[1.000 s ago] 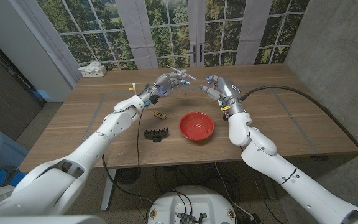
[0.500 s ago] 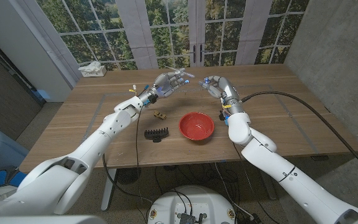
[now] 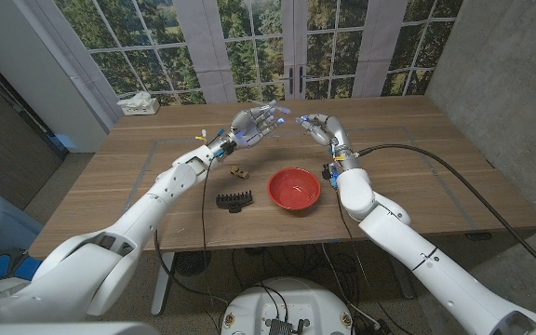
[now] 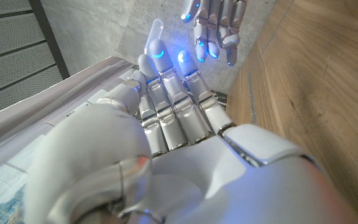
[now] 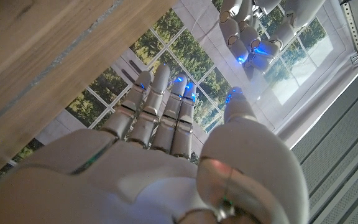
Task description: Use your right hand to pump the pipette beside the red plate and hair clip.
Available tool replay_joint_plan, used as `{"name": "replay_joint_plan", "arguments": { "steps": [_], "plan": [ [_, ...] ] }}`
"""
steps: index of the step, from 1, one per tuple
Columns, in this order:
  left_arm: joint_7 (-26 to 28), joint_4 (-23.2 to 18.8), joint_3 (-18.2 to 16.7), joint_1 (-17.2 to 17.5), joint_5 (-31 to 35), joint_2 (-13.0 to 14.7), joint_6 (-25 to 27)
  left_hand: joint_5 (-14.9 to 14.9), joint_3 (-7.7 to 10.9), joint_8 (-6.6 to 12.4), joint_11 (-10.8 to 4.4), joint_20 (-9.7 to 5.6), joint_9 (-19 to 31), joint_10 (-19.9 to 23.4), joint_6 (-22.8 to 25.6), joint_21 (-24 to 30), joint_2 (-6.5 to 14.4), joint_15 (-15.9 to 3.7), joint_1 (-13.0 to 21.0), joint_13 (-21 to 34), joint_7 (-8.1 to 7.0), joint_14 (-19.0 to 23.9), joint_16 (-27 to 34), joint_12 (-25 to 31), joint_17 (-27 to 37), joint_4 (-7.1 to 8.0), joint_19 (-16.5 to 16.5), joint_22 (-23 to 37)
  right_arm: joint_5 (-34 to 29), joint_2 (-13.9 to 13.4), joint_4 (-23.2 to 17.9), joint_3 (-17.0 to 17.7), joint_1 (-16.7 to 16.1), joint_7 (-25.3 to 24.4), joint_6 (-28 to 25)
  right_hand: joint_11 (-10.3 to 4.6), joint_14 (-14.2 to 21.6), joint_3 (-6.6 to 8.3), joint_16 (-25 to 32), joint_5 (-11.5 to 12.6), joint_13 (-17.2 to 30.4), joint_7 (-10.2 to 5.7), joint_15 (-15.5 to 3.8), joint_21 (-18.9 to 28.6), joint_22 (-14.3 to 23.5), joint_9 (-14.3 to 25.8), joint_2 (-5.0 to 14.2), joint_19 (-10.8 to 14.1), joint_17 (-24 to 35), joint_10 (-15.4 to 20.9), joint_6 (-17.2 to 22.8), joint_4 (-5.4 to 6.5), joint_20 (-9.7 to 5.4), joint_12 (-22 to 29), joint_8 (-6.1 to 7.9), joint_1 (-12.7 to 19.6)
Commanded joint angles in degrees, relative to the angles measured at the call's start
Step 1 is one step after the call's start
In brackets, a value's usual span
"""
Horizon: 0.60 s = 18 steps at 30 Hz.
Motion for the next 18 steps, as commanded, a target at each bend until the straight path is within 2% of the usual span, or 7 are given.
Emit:
{"name": "replay_joint_plan", "arguments": {
  "steps": [1, 3, 6, 10, 13, 18],
  "plan": [
    [-0.1, 0.5, -1.51, 0.55, -2.16, -2.01, 1.19, 0.15, -0.18, 0.18, -2.95, -2.59, 0.12, 1.95, 0.67, 0.53, -0.27, -4.46, 0.46, -0.15, -0.3, -0.45, 0.3, -0.37, 0.33, -0.11, -0.21, 0.12, 8.88, 3.69, 5.35, -0.18, 0.13, -0.57, 11.0, 0.05, -1.19, -0.16, 0.44, -0.04, 0.96, -0.57, -4.12, 0.27, 0.16, 0.21, -0.49, -0.3, 0.68, -2.07, 0.3, -0.25, 0.02, 0.47, -0.09, 0.53],
    [0.4, 0.18, -1.69, 0.84, -2.2, -2.25, 0.92, 0.14, -0.22, 0.11, -2.96, -2.72, 0.09, 2.05, 0.66, 0.58, -0.28, -4.47, 0.45, -0.26, -0.32, -0.52, 0.3, -0.49, 0.45, -0.1, -0.51, 0.14, 7.94, 5.45, 6.75, -0.44, -0.08, -3.38, 13.4, 0.0, -1.44, -0.11, 0.46, -0.03, 1.17, -0.56, -4.26, 0.41, 0.18, 0.19, -0.49, -0.08, 0.78, -2.79, 0.51, -0.37, -0.16, 0.37, -0.14, 0.75],
    [1.02, -0.16, -1.88, 1.1, -2.21, -2.36, 0.76, 0.12, -0.27, 0.06, -3.15, -2.76, 0.05, 1.82, 0.74, 0.73, -0.31, -4.47, 0.44, -0.41, -0.35, -0.63, 0.31, -0.77, 0.6, -0.1, -0.59, 0.17, 6.93, 6.38, 7.76, -0.65, -0.11, -5.35, 15.16, -0.3, -1.6, 0.03, 0.33, 0.01, 1.43, -1.36, -4.55, 0.6, 0.22, 0.14, -0.52, 0.2, 0.61, -3.39, 0.26, -0.62, -0.5, 0.35, -0.42, 1.22],
    [2.1, -0.67, -2.07, 1.41, -2.09, -2.38, 0.52, 0.1, -0.34, -0.06, -3.17, -2.88, 0.0, 1.79, 0.71, 0.9, -0.33, -4.47, 0.42, -0.61, -0.52, -0.71, 0.34, -1.03, 0.8, -0.08, -0.82, 0.2, 3.04, 8.77, 9.15, -1.03, -0.42, -11.2, 16.91, -0.77, -1.77, 0.41, 0.29, 0.09, 1.79, -1.84, -5.09, 0.92, 0.28, 0.06, -0.35, 0.66, 0.61, -4.43, -0.18, -0.95, -0.84, 0.21, -0.87, 2.09],
    [3.25, -1.29, -2.19, 1.81, -1.77, -2.28, 0.03, 0.09, -0.38, -0.11, -3.24, -2.9, -0.04, 1.75, 0.74, 1.0, -0.36, -4.47, 0.41, -0.69, -0.63, -0.77, 0.36, -1.16, 0.9, -0.09, -0.91, 0.22, -1.38, 11.12, 10.02, -1.37, -0.62, -17.38, 16.9, -1.49, -0.55, 0.72, 1.07, 0.08, 2.34, -2.48, -6.04, 1.42, 0.36, 0.0, -0.25, 1.37, 1.04, -2.36, 1.1, -1.1, -1.24, 1.47, -0.71, 2.9],
    [4.09, -1.6, -2.26, 2.01, -1.81, -2.3, -0.01, 0.07, -0.48, -0.21, -3.34, -3.1, -0.11, 1.72, 0.85, 1.26, -0.43, -4.48, 0.37, -0.95, -0.85, -0.87, 0.39, -1.48, 1.13, -0.09, -1.04, 0.25, -3.57, 11.96, 10.48, -1.61, -0.52, -19.77, 16.83, -2.27, 0.41, 0.86, 3.81, 0.03, 3.73, -3.1, -6.78, 1.82, 0.5, -0.03, -0.11, 1.3, 3.66, 0.11, 4.8, -1.21, -1.48, 3.75, 0.08, 4.41]
  ]
}}
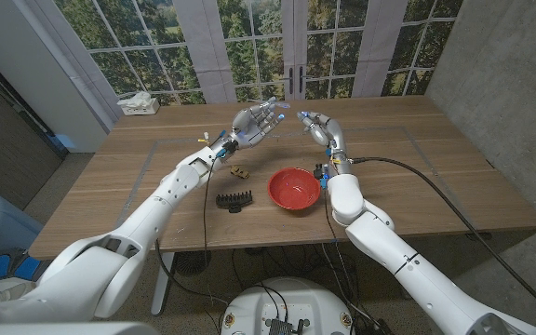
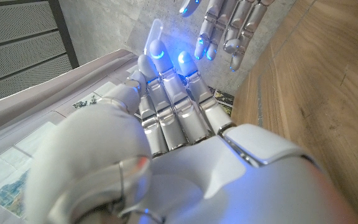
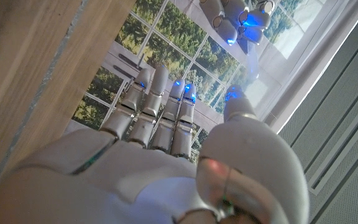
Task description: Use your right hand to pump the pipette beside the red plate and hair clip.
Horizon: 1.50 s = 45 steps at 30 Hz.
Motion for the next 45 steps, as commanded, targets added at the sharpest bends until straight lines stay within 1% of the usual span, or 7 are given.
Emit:
{"name": "replay_joint_plan", "arguments": {
  "steps": [1, 8, 13, 16, 21, 33, 45],
  "plan": [
    [2.5, -1.13, -0.52, 0.84, -0.06, -0.33, -0.72, 0.07, -0.26, 0.0, -3.32, -3.19, 0.16, 1.81, 0.37, 0.44, -0.43, -4.77, 0.37, -0.17, -0.29, -0.12, 0.43, -0.43, 0.4, 0.14, -0.3, 0.26, -6.71, 4.54, 2.82, -0.86, -0.28, -10.67, 2.88, -0.47, 0.74, 0.3, 2.19, 0.1, 1.27, -0.35, -6.99, 0.42, 0.24, 0.12, -0.32, -0.02, 2.29, 1.51, 2.89, -0.27, -0.17, 1.75, 0.76, 1.97],
    [2.81, -0.99, -0.24, 0.63, 0.09, -0.7, -0.88, 0.02, -0.45, -0.04, -3.54, -3.45, 0.06, 1.6, 0.76, 0.68, -0.59, -4.77, 0.31, -0.48, -0.52, 0.05, 0.69, -0.86, 0.77, 0.12, -0.53, 0.29, -7.92, 4.45, 2.34, -1.48, -0.31, -10.8, 1.96, -0.66, -0.11, -0.31, 3.6, 0.24, 2.67, -0.07, -6.75, 0.02, 0.37, 0.14, -1.27, -1.89, 3.91, 0.92, 3.65, -0.16, 0.41, 2.91, 0.53, 2.45],
    [2.2, -0.34, 0.09, 0.21, 0.2, -1.31, -1.19, -0.01, -0.59, -0.2, -3.65, -3.55, -0.04, 1.52, 0.83, 0.9, -0.67, -4.76, 0.24, -0.75, -0.84, 0.12, 0.86, -1.19, 1.04, 0.12, -0.62, 0.32, -9.33, 4.49, 0.69, -1.94, -0.83, -11.4, -0.78, -0.86, -0.48, -0.78, 4.92, 0.49, 4.16, 0.71, -6.23, 0.06, 0.47, 0.29, -2.15, -2.4, 5.29, 0.79, 4.97, -0.15, 0.96, 4.36, 0.7, 3.07],
    [2.02, -0.3, 0.19, 0.17, -0.04, -1.73, -1.04, -0.02, -0.68, -0.29, -3.71, -3.6, -0.12, 1.43, 0.96, 1.05, -0.71, -4.75, 0.21, -0.96, -0.98, 0.15, 0.97, -1.44, 1.24, 0.11, -0.73, 0.34, -9.82, 4.95, -0.97, -2.17, -1.52, -12.0, -3.64, -0.89, -0.28, -0.97, 5.6, 0.62, 5.05, 1.29, -6.32, 0.2, 0.53, 0.58, -2.22, -2.36, 5.7, 0.99, 5.69, 0.04, 1.15, 5.33, 0.92, 3.23],
    [1.87, -0.48, 0.39, 0.22, -0.2, -2.01, -0.75, -0.04, -0.81, -0.41, -3.74, -3.7, -0.22, 1.56, 1.15, 1.26, -0.77, -4.75, 0.16, -1.23, -1.09, 0.24, 1.18, -1.68, 1.53, 0.11, -0.86, 0.36, -9.38, 4.85, -1.76, -2.5, -1.68, -11.47, -4.53, -0.57, 0.0, -1.18, 6.47, 0.75, 6.31, 1.51, -6.18, 0.48, 0.59, 0.82, -2.26, -2.06, 6.07, 1.0, 6.3, 0.22, 1.24, 6.59, 1.0, 3.53],
    [2.13, -1.96, 1.16, 0.92, -0.2, -1.71, 0.49, -0.06, -1.05, -0.78, -3.77, -3.72, -0.44, 1.9, 1.35, 1.8, -0.86, -4.74, 0.15, -1.81, -1.03, 0.38, 1.62, -2.18, 2.2, 0.05, -0.98, 0.42, -12.11, 6.06, -3.32, -3.42, -1.9, -14.86, -8.66, -0.92, 0.21, -1.13, 7.4, 0.92, 8.04, 1.33, -6.42, 0.94, 0.67, 1.04, -2.0, -1.54, 6.11, 1.13, 7.05, 0.07, 1.04, 8.4, 0.99, 4.73],
    [2.76, -4.22, 1.83, 2.16, -0.37, -1.14, 1.46, -0.04, -1.2, -1.04, -3.79, -3.76, -0.6, 2.18, 1.6, 2.23, -0.91, -4.73, 0.2, -2.25, -0.94, 0.33, 1.88, -2.56, 2.7, 0.0, -1.1, 0.45, -15.22, 6.15, -4.6, -4.53, -2.3, -17.55, -11.39, -1.37, 0.1, -0.96, 8.02, 0.98, 9.54, 1.32, -6.69, 1.39, 0.72, 1.07, -1.63, -1.04, 5.78, 0.53, 6.52, -0.02, 0.78, 9.72, 0.39, 6.16]
  ]
}}
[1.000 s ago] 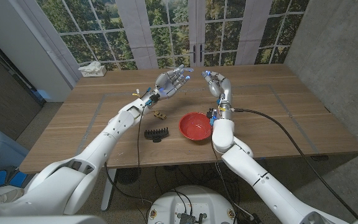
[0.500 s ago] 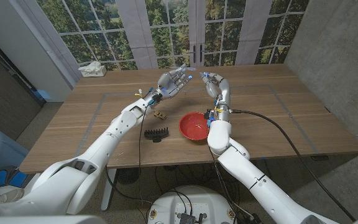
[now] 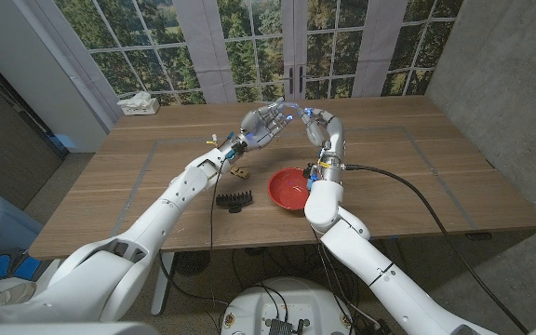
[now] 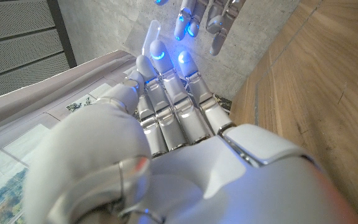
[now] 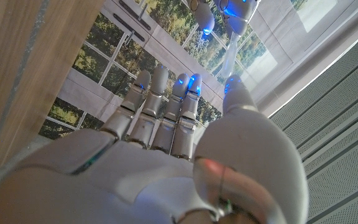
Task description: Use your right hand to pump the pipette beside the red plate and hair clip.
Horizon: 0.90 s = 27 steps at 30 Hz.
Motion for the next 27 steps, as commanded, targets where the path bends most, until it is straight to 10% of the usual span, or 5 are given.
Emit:
{"name": "replay_joint_plan", "arguments": {
  "steps": [1, 27],
  "plan": [
    [0.54, -3.06, 1.17, 1.65, -0.15, 0.62, 0.83, 0.14, -0.19, -0.22, -2.65, -3.85, 0.18, 1.09, 0.58, 0.41, -0.24, -4.74, 0.16, -0.04, 0.15, 0.31, 0.4, -0.29, 0.37, 0.08, -0.38, 0.2, -4.82, 0.5, -1.26, -1.01, -0.43, -4.88, -5.57, -0.38, 0.47, 0.15, 0.61, 0.29, 0.56, -0.26, -6.59, 0.41, 0.2, 0.11, 0.44, 0.7, -0.11, 0.2, -0.02, -0.03, -0.2, 0.83, -0.12, 0.38],
    [0.96, -6.32, 1.96, 3.2, -0.03, 1.93, 0.1, 0.21, -0.33, -0.86, -2.62, -3.83, -0.12, 1.45, 0.92, 1.22, -0.21, -4.73, 0.2, -0.91, 0.11, -0.28, 0.49, -1.15, 1.17, 0.1, -1.0, 0.23, -9.17, 2.13, -0.93, -3.05, -0.16, -8.78, -8.11, -1.36, 3.64, 0.15, 4.78, -0.01, 3.43, -0.51, -7.7, 2.73, 0.46, 1.61, 1.17, 3.32, -0.89, 5.27, 7.04, -0.32, -1.09, 6.91, 2.35, 4.62]
  ]
}}
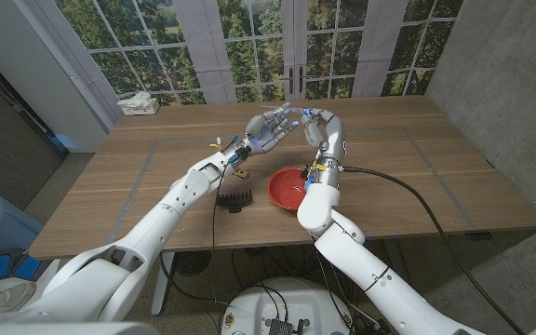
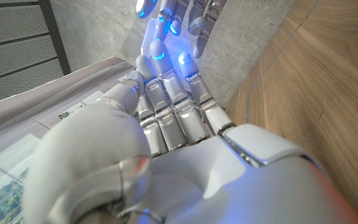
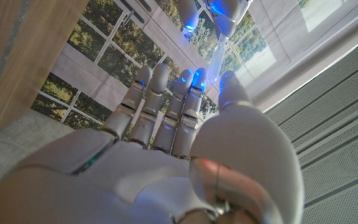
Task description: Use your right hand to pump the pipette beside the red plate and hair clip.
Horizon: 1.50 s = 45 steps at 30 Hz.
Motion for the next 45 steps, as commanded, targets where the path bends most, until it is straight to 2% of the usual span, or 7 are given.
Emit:
{"name": "replay_joint_plan", "arguments": {
  "steps": [1, 11, 15, 25, 34, 45],
  "plan": [
    [-0.17, -1.49, 0.4, 0.68, -0.01, 0.74, -0.53, 0.22, -0.15, -0.22, -2.41, -3.94, 0.13, 1.28, 0.49, 0.6, -0.21, -4.73, 0.21, -0.09, 0.08, -0.32, 0.21, -0.18, 0.29, -0.07, -0.34, 0.24, -2.05, 1.27, 0.58, -0.9, 0.38, -2.4, -1.83, 0.01, 0.66, 0.18, 0.7, -0.01, 0.25, -0.12, -7.44, 0.46, 0.2, 0.31, -0.19, 0.68, 0.08, 0.72, 1.03, -0.3, -0.07, 0.71, 0.67, 1.24],
    [-0.04, -2.02, 0.72, 0.91, 0.63, 1.19, -1.45, 0.25, -0.16, -0.42, -2.4, -3.87, 0.04, 1.29, 0.68, 0.87, -0.17, -4.73, 0.22, -0.37, 0.11, -0.52, 0.19, -0.51, 0.52, -0.06, -0.58, 0.23, -2.36, 1.23, 1.3, -1.41, 0.91, -2.67, -0.95, -0.08, 1.18, 0.05, 1.8, -0.18, 0.02, -0.07, -7.52, 1.01, 0.3, 0.48, 0.15, 0.82, -0.04, 1.61, 2.12, 0.11, -0.23, 1.59, 0.98, 1.89],
    [0.13, -2.04, 0.72, 0.99, 0.53, 1.24, -1.46, 0.26, -0.17, -0.52, -2.4, -3.88, 0.0, 1.32, 0.7, 0.97, -0.18, -4.73, 0.23, -0.47, 0.14, -0.62, 0.17, -0.63, 0.6, -0.07, -0.69, 0.22, -2.44, 1.67, 2.34, -1.5, 1.25, -3.77, 0.68, -0.44, 2.85, 0.51, 2.32, -0.29, -0.54, -0.05, -8.17, 1.68, 0.38, 0.46, 0.96, 1.27, -0.01, 4.77, 5.24, 0.23, -0.71, 3.1, 2.02, 2.61],
    [-0.16, -1.24, 0.75, 0.45, 0.56, 1.2, -1.62, 0.28, -0.16, -0.77, -2.39, -3.79, -0.08, 1.39, 0.73, 1.24, -0.15, -4.73, 0.23, -0.71, 0.09, -0.84, 0.09, -0.91, 0.77, -0.05, -0.89, 0.2, -2.33, 2.03, 4.69, -1.5, 2.27, -4.72, 4.19, -0.4, 5.18, 1.56, 1.84, -0.37, -1.79, -0.21, -8.74, 2.8, 0.52, -0.01, 1.55, 1.89, 1.21, 7.59, 9.28, 0.29, -1.39, 4.33, 3.08, 3.2],
    [-0.62, -0.01, 0.96, -0.4, 0.94, 0.99, -1.64, 0.3, -0.18, -1.0, -2.37, -3.76, -0.16, 1.51, 0.82, 1.53, -0.15, -4.73, 0.2, -0.83, 0.14, -0.95, 0.05, -1.09, 0.96, -0.03, -1.05, 0.16, -2.29, 2.53, 5.45, -1.27, 2.68, -4.85, 4.28, -0.62, 6.17, 2.54, 1.1, -0.17, -2.6, -0.57, -8.87, 3.49, 0.6, -0.45, 2.16, 1.97, 1.95, 8.77, 10.6, 0.21, -1.82, 4.8, 3.19, 3.75],
    [-0.23, -0.15, 1.22, -0.6, 2.0, 1.28, -2.06, 0.33, -0.31, -1.31, -2.3, -3.62, -0.27, 1.57, 0.95, 1.75, -0.44, -4.72, 0.06, -0.6, 0.09, -1.15, -0.01, -1.15, 1.2, -0.08, -1.72, 0.09, -2.28, 2.49, 7.04, -0.94, 3.09, -5.92, 7.44, -0.69, 6.83, 3.24, 0.38, -0.02, -2.61, -0.93, -8.89, 4.1, 0.66, -0.81, 2.05, 2.0, 2.59, 8.87, 10.95, -0.02, -2.0, 5.21, 3.02, 4.26]
  ]
}}
